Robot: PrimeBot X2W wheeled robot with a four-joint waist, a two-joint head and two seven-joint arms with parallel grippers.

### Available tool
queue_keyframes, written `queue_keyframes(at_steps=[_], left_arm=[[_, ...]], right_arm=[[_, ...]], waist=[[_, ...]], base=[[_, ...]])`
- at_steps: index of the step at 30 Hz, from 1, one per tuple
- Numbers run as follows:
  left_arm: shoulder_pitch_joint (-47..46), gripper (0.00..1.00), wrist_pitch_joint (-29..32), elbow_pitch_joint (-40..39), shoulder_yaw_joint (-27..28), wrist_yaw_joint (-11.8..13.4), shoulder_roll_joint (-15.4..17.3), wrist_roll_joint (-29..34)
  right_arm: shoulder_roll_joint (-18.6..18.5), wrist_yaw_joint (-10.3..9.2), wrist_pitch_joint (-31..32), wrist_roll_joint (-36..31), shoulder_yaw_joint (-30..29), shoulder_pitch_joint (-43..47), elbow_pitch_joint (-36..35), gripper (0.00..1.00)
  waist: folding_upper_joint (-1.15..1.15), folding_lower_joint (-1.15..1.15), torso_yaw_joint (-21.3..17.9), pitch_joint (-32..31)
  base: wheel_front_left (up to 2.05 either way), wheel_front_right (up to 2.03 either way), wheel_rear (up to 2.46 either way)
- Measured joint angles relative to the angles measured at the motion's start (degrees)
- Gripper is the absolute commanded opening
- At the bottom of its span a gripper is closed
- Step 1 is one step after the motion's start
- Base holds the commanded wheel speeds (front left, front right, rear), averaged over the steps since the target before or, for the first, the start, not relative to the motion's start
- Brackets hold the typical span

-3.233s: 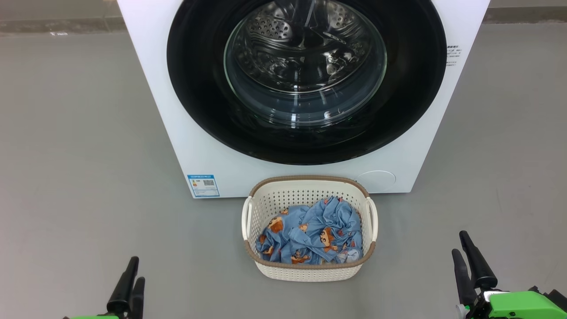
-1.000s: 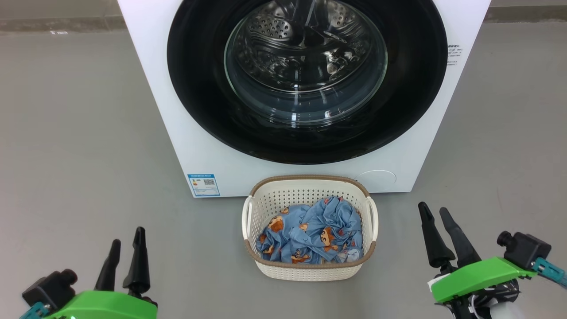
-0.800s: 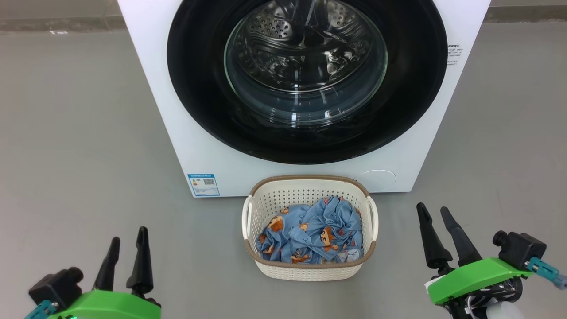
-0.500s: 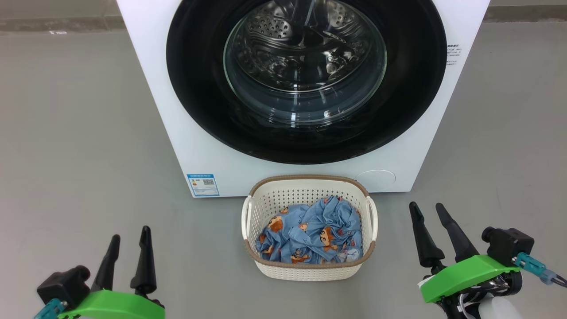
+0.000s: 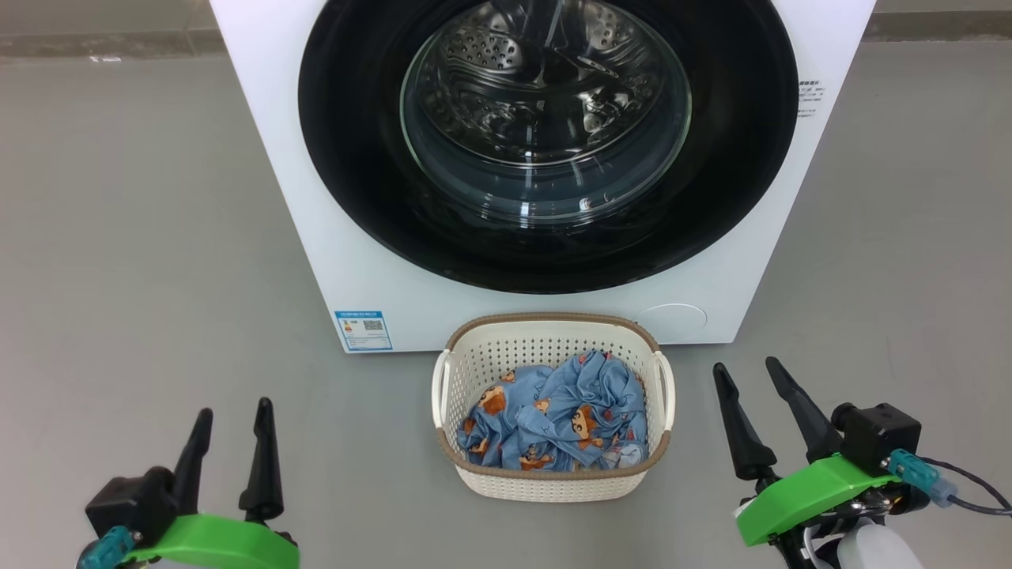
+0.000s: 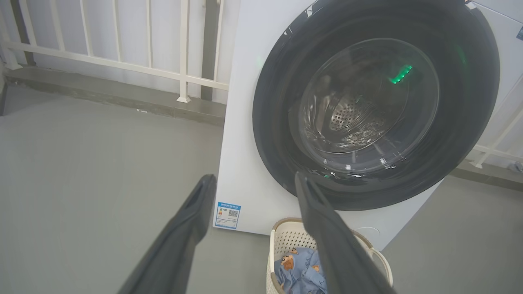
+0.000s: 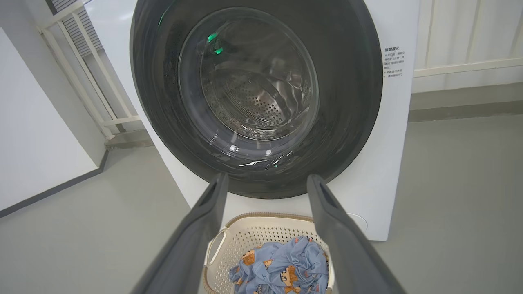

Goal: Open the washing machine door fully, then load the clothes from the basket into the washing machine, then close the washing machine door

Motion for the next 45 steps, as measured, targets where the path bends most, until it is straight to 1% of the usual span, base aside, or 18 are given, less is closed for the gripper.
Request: queue_keyframes(at_steps=[12,45], left_arm=[[0.0,1.00,-1.9,-0.1,0.0,-0.1,0.0,6.9],[-0.2,1.00,-2.3,-0.2,0.3,-0.3,-0.2,7.0]], right_arm=[[0.1,0.00,-2.0,-8.5,-0.2,-1.4,1.1,1.00],[0.4,0.00,-2.0,-8.6,-0.6,-2.0,1.6,1.00]], waist=[[0.00,0.00,0.0,-0.1],[0.00,0.00,0.0,0.1]], base=[[0.00,0.00,0.00],[0.00,0.00,0.00]])
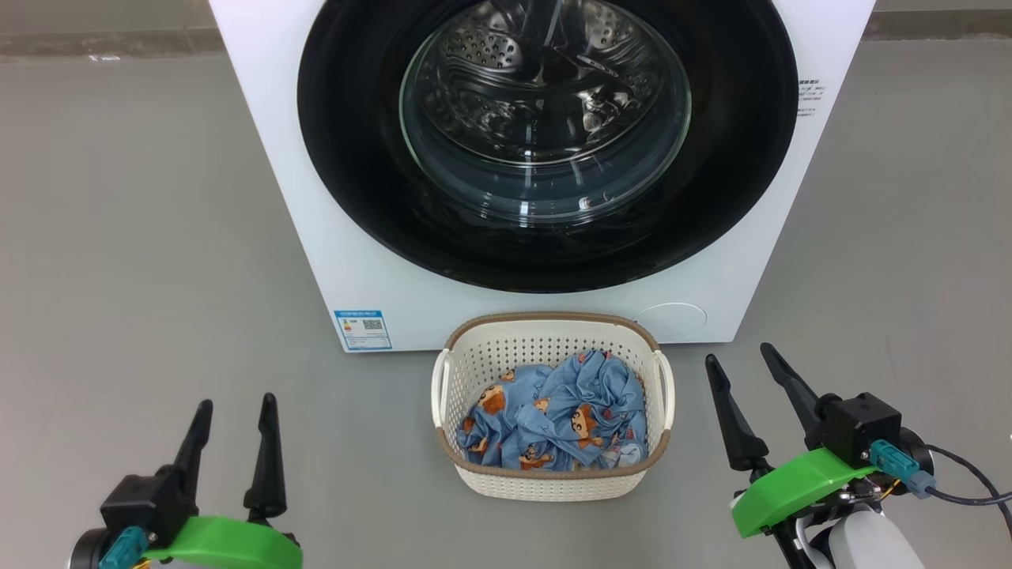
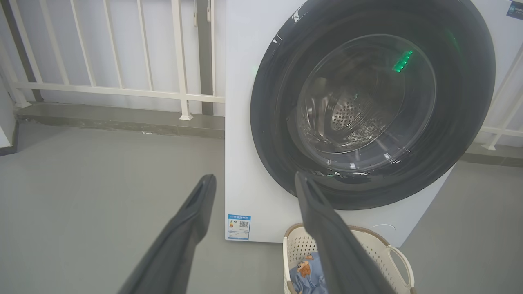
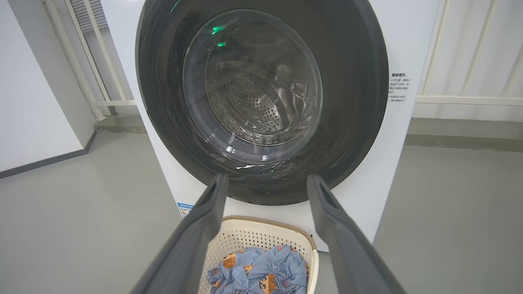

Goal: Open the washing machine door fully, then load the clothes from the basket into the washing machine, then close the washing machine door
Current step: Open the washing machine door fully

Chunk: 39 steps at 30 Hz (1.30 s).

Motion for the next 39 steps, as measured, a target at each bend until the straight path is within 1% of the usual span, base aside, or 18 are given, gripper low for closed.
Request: queue_keyframes(at_steps=[7,12,17,29,34,39], left_arm=[[0.0,1.00,0.0,0.0,0.3,-0.1,0.0,1.1],[0.0,1.00,0.0,0.0,0.4,-0.1,0.0,1.6],[0.0,1.00,0.0,0.2,0.5,-0.1,0.1,1.6],[0.0,1.00,0.0,0.7,0.4,-0.1,0.0,1.3],[0.0,1.00,0.0,1.0,0.1,-0.1,-0.3,1.1],[0.0,1.00,0.0,1.2,-0.1,-0.1,-0.3,1.0]], right_arm=[[0.0,0.00,0.0,0.0,0.0,0.0,0.0,1.00],[0.1,0.00,0.0,0.0,0.1,0.0,0.0,1.00],[0.2,0.00,0.0,0.0,0.3,0.0,0.0,1.00],[0.2,0.00,0.0,0.0,0.6,0.0,0.4,1.00],[0.1,0.00,0.0,0.0,0.5,0.0,0.4,1.00],[0.1,0.00,0.0,0.0,0.6,0.0,0.5,1.00]], waist=[[0.00,0.00,0.0,0.1],[0.00,0.00,0.0,0.2],[0.00,0.00,0.0,0.1],[0.00,0.00,-0.2,-0.5],[0.00,0.00,-0.2,-0.5],[0.00,0.00,-0.2,-0.3]], base=[[-0.03,0.14,-0.12],[0.38,0.53,-0.90],[0.80,0.89,-1.69],[1.08,1.23,-2.32],[0.78,0.78,-1.55],[0.38,0.38,-0.77]])
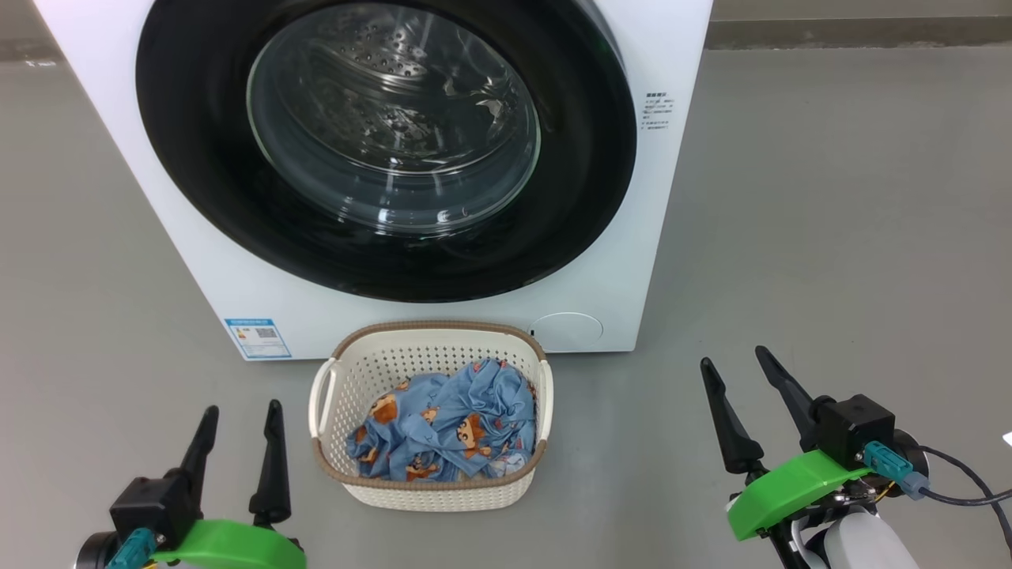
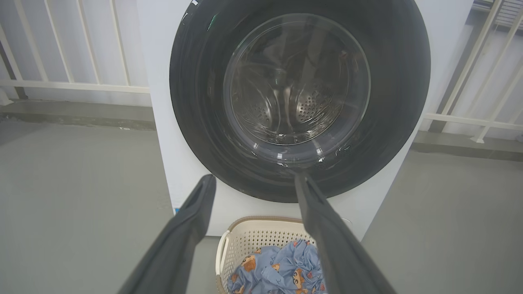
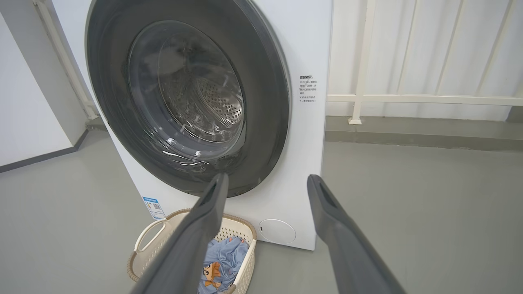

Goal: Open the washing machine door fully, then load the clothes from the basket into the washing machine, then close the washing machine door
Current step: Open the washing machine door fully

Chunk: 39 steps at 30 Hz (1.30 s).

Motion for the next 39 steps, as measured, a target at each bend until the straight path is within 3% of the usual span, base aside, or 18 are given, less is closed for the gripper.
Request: queue_keyframes(at_steps=[39], left_arm=[[0.0,1.00,0.0,0.0,-0.1,0.0,0.0,-1.2]], right_arm=[[-1.0,0.00,0.0,0.3,-0.5,-3.8,1.0,1.00]], waist=[[0.00,0.00,0.7,1.7]], base=[[0.00,0.00,0.00]])
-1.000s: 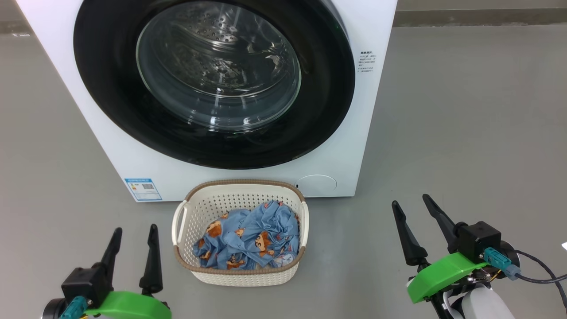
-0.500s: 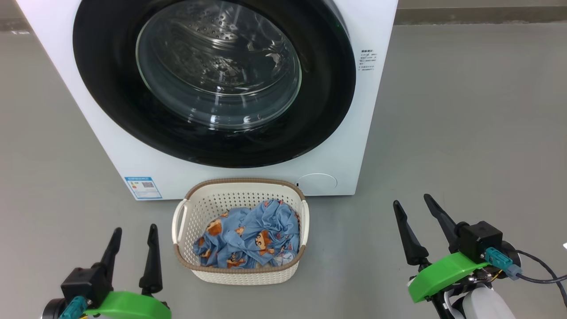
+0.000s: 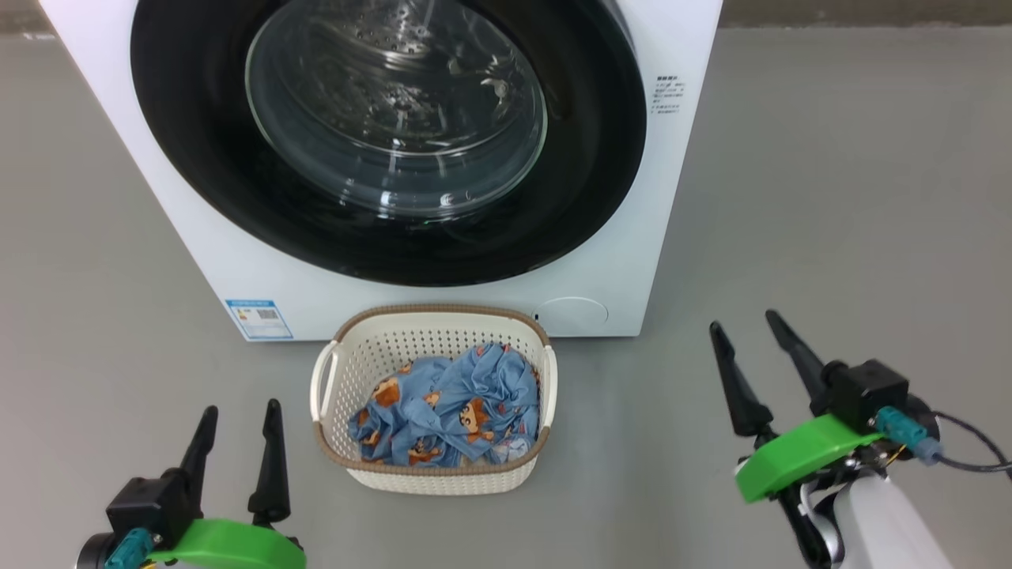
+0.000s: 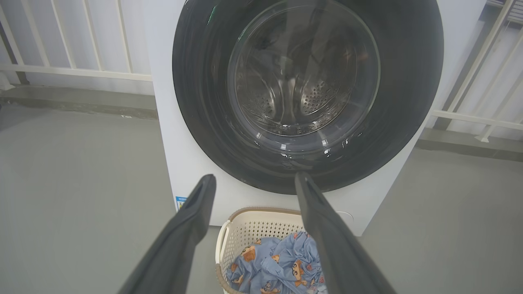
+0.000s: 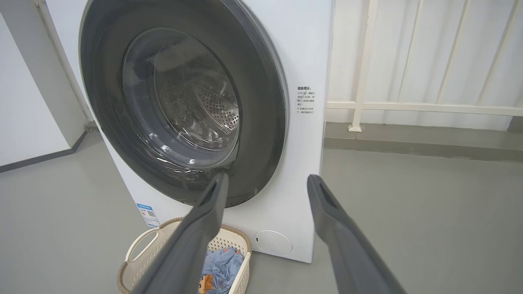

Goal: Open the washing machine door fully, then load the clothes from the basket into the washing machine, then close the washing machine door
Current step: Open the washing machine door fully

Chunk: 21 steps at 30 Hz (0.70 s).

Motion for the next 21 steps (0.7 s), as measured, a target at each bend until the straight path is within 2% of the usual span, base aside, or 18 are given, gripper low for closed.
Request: queue_keyframes(at_steps=[8,9,10,13,15,21], left_arm=[[-2.0,1.00,0.0,-0.3,-0.1,0.0,0.0,0.0],[-2.2,1.00,0.0,-0.4,-0.1,0.0,0.0,0.0],[-2.3,1.00,0.0,-0.4,-0.1,0.0,0.0,0.0],[-3.2,1.00,0.0,-0.6,-0.1,0.0,0.0,-0.4],[-3.9,1.00,0.0,-0.8,-0.1,0.0,0.0,-0.4],[-5.8,1.00,0.0,-1.4,-0.5,-0.2,0.2,-0.4]], right_arm=[[-1.4,0.00,0.0,1.4,-2.6,-5.1,0.0,1.00],[-1.7,0.00,0.0,1.9,-2.8,-5.9,0.0,0.88],[-2.1,0.00,0.0,2.2,-2.9,-6.7,0.0,0.48],[-3.3,0.00,0.0,3.8,-3.7,-9.2,0.0,0.27],[-3.6,0.00,0.0,7.2,-4.4,-10.9,-0.3,0.00],[-6.9,0.00,-0.3,19.5,-3.3,-16.1,-1.8,0.00]], waist=[[0.00,0.00,0.7,2.9],[0.00,0.00,0.8,3.4],[0.00,0.00,0.9,3.9],[0.00,0.00,1.2,5.3],[0.00,0.00,1.5,6.4],[0.00,0.00,2.3,9.4]], base=[[0.00,0.00,0.00],[0.00,0.00,0.00],[0.00,0.00,0.00],[0.00,0.00,0.00],[0.00,0.00,0.00],[0.00,0.00,0.00]])
